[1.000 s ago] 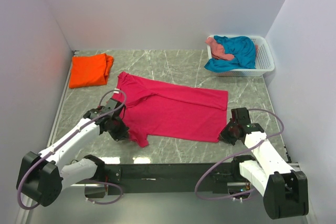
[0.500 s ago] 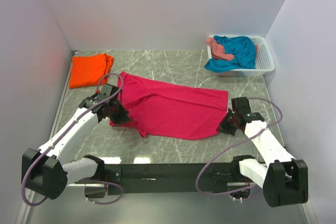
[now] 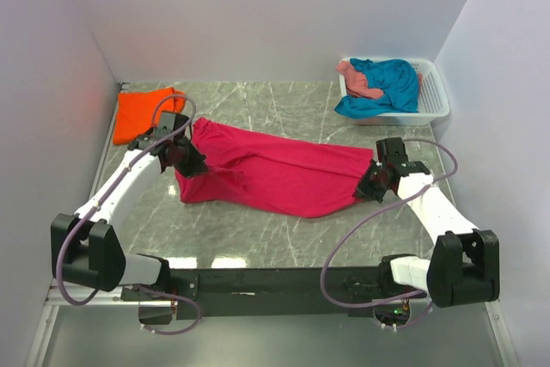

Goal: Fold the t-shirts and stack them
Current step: Fold the tshirt

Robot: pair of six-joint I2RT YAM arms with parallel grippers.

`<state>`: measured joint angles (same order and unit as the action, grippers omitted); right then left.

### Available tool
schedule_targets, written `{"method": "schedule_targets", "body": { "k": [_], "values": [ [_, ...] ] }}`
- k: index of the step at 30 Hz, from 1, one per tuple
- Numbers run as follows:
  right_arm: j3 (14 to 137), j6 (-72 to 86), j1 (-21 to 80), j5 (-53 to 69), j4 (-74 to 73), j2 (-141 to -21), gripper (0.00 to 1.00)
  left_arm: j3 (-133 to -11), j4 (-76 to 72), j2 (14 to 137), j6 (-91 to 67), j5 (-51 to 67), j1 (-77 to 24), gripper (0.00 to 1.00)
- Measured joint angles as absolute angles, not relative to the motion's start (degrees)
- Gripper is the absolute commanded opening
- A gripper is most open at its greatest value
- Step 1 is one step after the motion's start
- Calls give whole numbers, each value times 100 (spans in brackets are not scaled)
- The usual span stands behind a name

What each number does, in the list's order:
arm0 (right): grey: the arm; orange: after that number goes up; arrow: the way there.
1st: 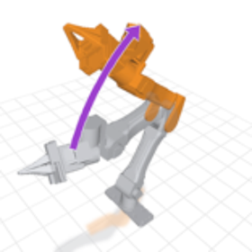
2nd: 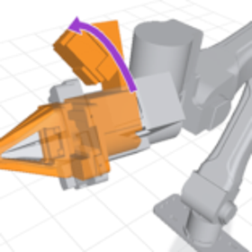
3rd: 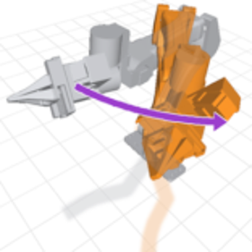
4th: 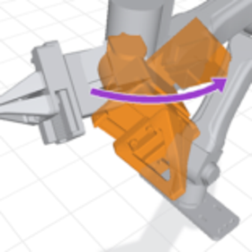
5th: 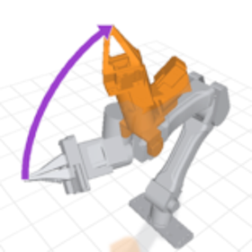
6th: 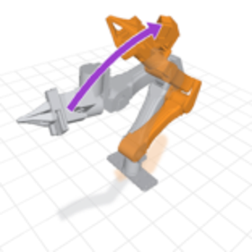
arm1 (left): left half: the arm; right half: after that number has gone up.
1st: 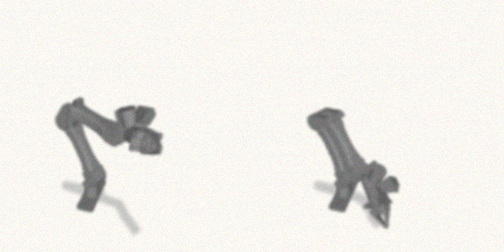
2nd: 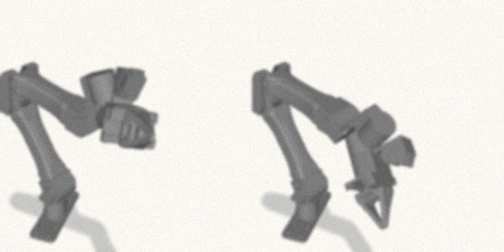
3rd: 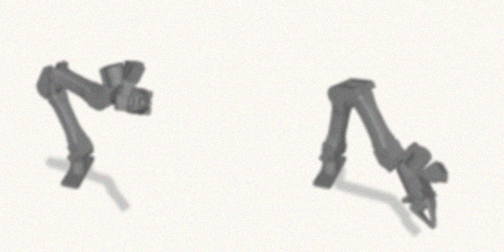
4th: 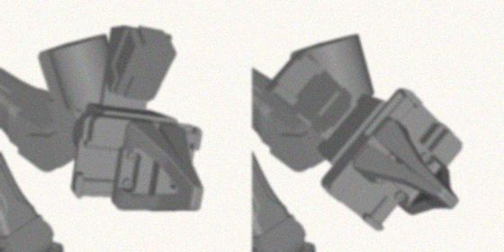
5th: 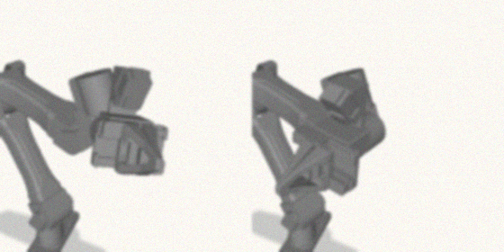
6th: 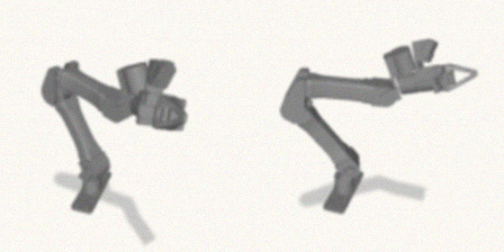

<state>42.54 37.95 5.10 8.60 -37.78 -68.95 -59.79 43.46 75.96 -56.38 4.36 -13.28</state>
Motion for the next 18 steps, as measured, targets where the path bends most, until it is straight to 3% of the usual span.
{"method": "schedule_targets", "body": {
  "k": [18],
  "values": [
    [4753, 3610, 246, 797, -3841, -7376, 0, -6949, 3745, 8632, -5063, 331, -1144, 1]
  ]
}}
